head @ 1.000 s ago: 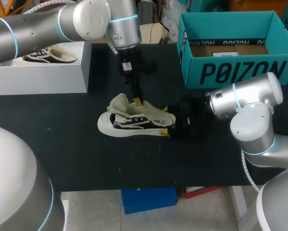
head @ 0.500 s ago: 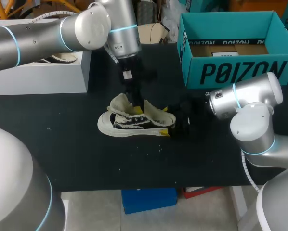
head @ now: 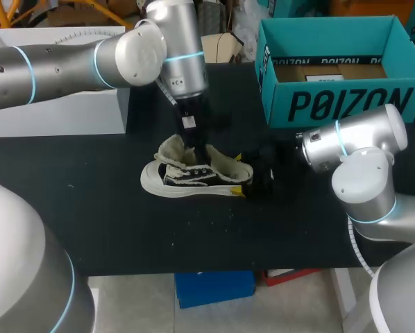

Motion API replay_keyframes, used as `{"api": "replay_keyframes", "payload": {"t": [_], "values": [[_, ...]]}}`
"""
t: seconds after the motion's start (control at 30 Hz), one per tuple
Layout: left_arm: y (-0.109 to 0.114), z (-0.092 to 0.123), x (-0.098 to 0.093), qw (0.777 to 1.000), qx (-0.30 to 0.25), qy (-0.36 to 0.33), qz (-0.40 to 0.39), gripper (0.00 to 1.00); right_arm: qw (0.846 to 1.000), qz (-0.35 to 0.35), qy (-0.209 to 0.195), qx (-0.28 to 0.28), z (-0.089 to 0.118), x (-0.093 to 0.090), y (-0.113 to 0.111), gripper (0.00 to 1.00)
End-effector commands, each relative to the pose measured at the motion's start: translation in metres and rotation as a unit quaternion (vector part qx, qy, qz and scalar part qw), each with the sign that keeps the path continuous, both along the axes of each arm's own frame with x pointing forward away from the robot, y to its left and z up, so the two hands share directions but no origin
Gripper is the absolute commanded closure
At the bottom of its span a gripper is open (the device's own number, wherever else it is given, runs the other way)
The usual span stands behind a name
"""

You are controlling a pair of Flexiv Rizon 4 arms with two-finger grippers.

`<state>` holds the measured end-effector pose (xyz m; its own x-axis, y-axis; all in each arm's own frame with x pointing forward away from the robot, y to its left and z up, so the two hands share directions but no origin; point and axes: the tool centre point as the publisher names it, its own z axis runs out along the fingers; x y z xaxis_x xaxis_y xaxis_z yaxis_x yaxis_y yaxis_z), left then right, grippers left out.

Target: Take the shoe out of the shoebox, open the shoe tongue, remove and reinsert the insole, then place the shoe into the shoebox

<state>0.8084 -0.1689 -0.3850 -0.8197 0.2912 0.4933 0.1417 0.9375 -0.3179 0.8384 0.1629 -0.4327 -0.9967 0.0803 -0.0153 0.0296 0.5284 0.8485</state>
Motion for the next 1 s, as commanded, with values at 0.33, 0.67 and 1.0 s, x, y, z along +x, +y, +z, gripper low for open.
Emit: {"api": "replay_keyframes", "payload": {"t": [0.33, 0.67, 1.0], "values": [[-0.002, -0.012, -0.01, 0.999, 0.028, -0.013, 0.009, 1.0, 1.0, 0.0, 0.0, 0.0, -0.003, 0.001, -0.002, 1.0], [0.001, -0.029, -0.014, 0.999, 0.046, -0.019, 0.023, 1.0, 1.0, 0.0, 0.0, 0.0, -0.003, 0.001, -0.002, 1.0], [0.008, -0.029, -0.01, 0.996, 0.061, -0.048, 0.034, 1.0, 1.0, 0.0, 0.0, 0.0, -0.003, 0.001, -0.002, 1.0]]}}
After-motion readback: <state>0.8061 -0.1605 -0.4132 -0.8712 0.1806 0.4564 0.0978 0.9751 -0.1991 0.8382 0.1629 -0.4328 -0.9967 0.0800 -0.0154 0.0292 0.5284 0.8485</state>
